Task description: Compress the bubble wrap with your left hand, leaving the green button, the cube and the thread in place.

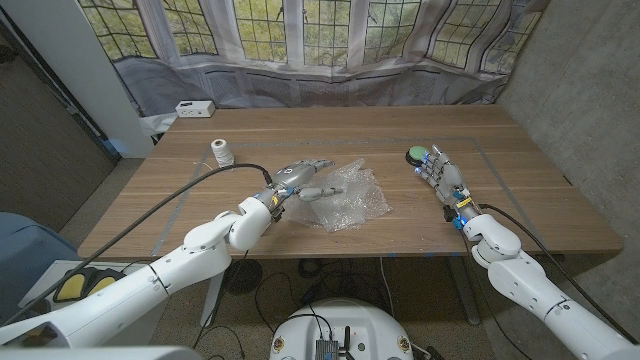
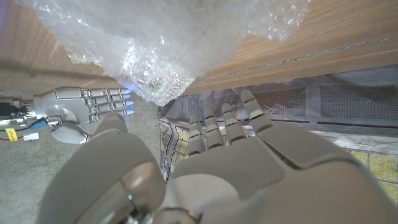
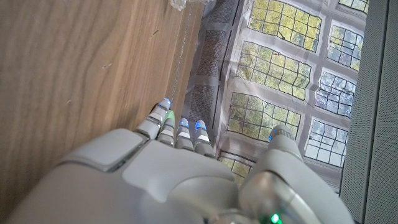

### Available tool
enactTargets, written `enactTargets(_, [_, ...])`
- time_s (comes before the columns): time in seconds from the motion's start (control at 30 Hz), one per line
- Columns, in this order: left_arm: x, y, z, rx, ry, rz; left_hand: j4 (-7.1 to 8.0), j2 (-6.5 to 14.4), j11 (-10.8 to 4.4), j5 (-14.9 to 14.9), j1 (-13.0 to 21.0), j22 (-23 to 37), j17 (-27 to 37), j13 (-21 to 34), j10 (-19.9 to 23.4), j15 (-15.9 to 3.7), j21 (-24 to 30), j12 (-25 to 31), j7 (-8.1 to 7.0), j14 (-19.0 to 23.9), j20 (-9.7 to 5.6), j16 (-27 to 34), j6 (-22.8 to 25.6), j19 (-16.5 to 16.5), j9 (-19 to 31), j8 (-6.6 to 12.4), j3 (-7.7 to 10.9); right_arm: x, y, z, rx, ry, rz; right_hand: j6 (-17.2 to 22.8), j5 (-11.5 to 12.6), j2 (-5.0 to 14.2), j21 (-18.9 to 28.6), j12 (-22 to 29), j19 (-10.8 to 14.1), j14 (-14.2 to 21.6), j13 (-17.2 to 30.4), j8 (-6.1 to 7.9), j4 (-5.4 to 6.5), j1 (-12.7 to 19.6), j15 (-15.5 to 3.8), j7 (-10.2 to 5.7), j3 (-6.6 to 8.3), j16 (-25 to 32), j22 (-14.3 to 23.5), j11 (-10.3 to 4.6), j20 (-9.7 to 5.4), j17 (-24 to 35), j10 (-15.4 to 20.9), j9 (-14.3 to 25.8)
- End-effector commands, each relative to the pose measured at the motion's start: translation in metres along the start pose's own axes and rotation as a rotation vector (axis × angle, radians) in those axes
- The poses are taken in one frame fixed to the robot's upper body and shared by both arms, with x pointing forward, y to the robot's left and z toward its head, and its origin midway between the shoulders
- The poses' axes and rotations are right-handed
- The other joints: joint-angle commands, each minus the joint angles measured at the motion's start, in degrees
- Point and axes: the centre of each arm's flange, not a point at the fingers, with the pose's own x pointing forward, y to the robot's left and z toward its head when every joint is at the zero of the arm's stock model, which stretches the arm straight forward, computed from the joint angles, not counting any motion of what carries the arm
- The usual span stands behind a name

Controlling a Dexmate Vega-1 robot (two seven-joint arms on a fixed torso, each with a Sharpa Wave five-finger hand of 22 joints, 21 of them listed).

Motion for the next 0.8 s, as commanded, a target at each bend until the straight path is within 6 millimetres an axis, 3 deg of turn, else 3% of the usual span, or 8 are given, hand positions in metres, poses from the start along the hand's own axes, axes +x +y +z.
enactTargets(0.03, [-0.004,0.015,-0.002,-0.061,-0.016,0.059,0.04,0.3,-0.18,0.3,-0.7,0.3,0.0,-0.4,0.5,-0.26,-0.3,0.2,1.03,0.7,0.08,0.3,-1.3,0.9,0.1,0.04,-0.13,0.0,0.001,0.003,-0.002,-0.021,-0.002,0.2,0.1,0.13,0.1,-0.1,0.4,0.3,0.1,-0.01,-0.05,0.1,-0.03,-0.3,-0.03,-0.2,0.2,0.14,-0.17,0.0,0.4,0.2])
enactTargets(0.13, [-0.005,0.02,-0.002,-0.07,-0.019,0.081,0.01,0.3,0.47,0.4,-0.7,0.3,-0.1,-0.6,0.4,-0.37,-0.3,0.1,1.19,0.7,-0.08,0.3,-1.6,1.3,0.0,0.12,-0.14,0.0,0.001,0.004,-0.004,-0.032,-0.002,0.2,0.1,0.09,0.1,0.0,0.6,0.4,0.1,0.0,-0.07,0.1,-0.16,-0.3,-0.04,-0.1,0.2,0.1,-0.25,0.0,0.6,0.2])
enactTargets(0.3, [-0.008,0.028,-0.004,-0.118,-0.014,0.114,-0.1,0.5,1.87,0.5,-0.7,0.2,-0.3,-1.2,0.1,-0.31,-0.7,0.0,1.58,0.6,-2.0,0.1,-1.6,1.5,0.0,0.47,-0.15,-0.001,0.0,0.007,-0.008,-0.049,-0.006,0.5,0.1,-0.04,0.4,0.1,1.5,1.0,0.1,0.09,-0.15,0.2,-1.22,-0.36,-0.07,0.0,0.2,-0.11,-1.17,0.0,1.0,0.2])
enactTargets(0.43, [-0.01,0.034,-0.008,-0.173,-0.008,0.125,-0.12,0.5,2.15,0.5,-0.8,0.1,-0.3,-1.4,0.2,-0.06,-0.9,0.0,1.66,0.4,-2.44,0.0,-1.5,1.4,-0.1,0.56,-0.15,0.0,0.001,0.01,-0.01,-0.059,-0.003,0.7,0.1,-0.15,0.5,0.3,1.8,1.3,0.0,0.16,-0.19,0.2,-1.48,-0.43,-0.12,0.1,0.2,-0.37,-1.52,-0.1,1.4,0.2])
enactTargets(0.53, [-0.011,0.037,-0.011,-0.213,-0.007,0.126,-0.13,0.7,2.47,0.6,-0.8,0.1,-0.3,-1.6,0.2,0.2,-1.2,0.0,2.38,0.3,-2.27,-0.1,-1.6,1.4,-0.1,0.59,-0.15,0.0,0.002,0.012,-0.024,-0.068,0.005,1.0,0.1,-0.22,0.4,0.2,1.8,1.3,0.0,0.27,-0.2,0.2,-1.57,-0.55,-0.16,0.1,0.2,-0.4,-1.52,-0.1,1.5,0.2])
enactTargets(0.67, [-0.014,0.043,-0.014,-0.245,-0.007,0.151,-0.15,0.9,4.19,0.6,-0.9,0.1,-0.4,-2.1,0.3,0.91,-1.6,0.0,3.1,0.5,-2.05,-0.1,-1.6,1.6,-0.1,0.73,-0.14,0.0,0.002,0.015,-0.022,-0.077,0.002,1.2,0.0,-0.3,0.4,0.2,1.8,1.3,0.0,0.36,-0.17,0.1,-1.52,-0.56,-0.23,0.0,0.2,-0.34,-1.51,-0.1,1.5,0.2])
enactTargets(0.8, [-0.016,0.048,-0.015,-0.268,-0.008,0.173,-0.16,1.0,4.34,0.6,-1.0,0.1,-0.4,-2.3,0.2,1.07,-1.7,-0.1,3.44,0.5,-1.9,-0.1,-1.5,1.7,-0.1,0.77,-0.13,-0.001,0.002,0.016,-0.029,-0.085,0.007,1.3,0.0,-0.36,0.4,0.2,1.8,1.3,0.0,0.38,-0.14,0.1,-1.47,-0.56,-0.29,0.0,0.2,-0.31,-1.49,-0.1,1.6,0.2])
